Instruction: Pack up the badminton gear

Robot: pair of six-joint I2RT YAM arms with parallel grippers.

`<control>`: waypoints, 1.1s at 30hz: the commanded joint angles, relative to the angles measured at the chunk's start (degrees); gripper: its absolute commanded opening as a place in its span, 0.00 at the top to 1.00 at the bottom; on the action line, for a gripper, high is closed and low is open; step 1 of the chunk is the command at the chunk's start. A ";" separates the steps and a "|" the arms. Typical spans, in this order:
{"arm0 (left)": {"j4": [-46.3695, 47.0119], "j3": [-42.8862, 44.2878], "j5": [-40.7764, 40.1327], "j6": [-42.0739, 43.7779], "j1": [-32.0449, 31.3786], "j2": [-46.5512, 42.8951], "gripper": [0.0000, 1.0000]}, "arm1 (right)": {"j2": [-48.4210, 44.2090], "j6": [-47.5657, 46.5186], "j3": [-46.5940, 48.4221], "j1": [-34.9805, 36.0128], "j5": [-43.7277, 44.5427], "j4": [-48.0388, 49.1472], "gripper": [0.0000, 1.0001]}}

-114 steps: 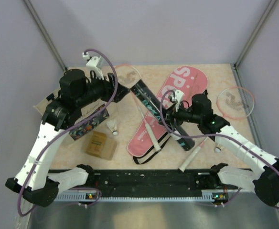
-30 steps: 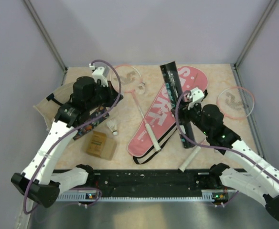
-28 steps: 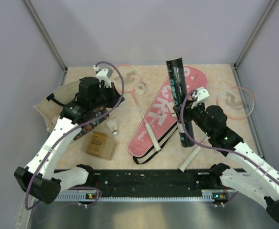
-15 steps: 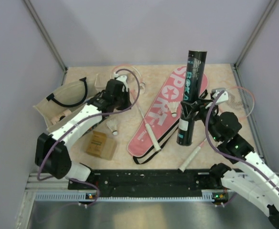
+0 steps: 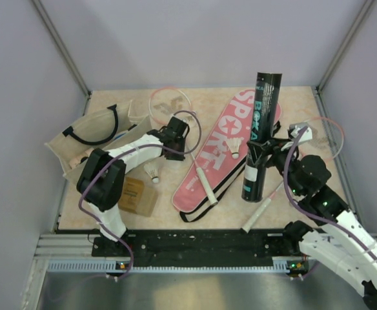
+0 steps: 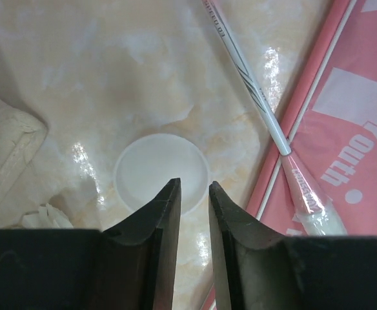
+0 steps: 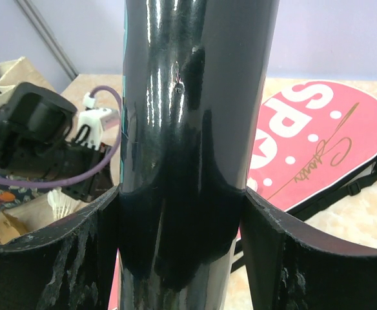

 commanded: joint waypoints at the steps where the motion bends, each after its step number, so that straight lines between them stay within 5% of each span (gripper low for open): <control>1: -4.66 5.94 -0.49 3.06 -1.04 1.88 0.65 | -2.36 -0.68 3.03 0.33 0.61 2.44 0.59; 7: -17.05 13.15 0.04 12.37 -1.74 -1.27 0.51 | -3.06 -0.69 3.56 0.33 -0.35 1.74 0.59; 15: -35.51 17.12 -1.88 30.30 -1.65 -0.84 0.45 | -3.94 1.16 3.74 0.33 -1.94 1.21 0.59; 24: -32.36 14.83 -3.73 41.83 -1.30 -0.76 0.41 | -3.94 -1.83 4.88 0.33 -3.78 1.04 0.58; 33: -32.89 15.88 -7.07 41.40 1.42 5.31 0.38 | -6.22 -2.88 4.88 0.42 -4.40 -0.37 0.58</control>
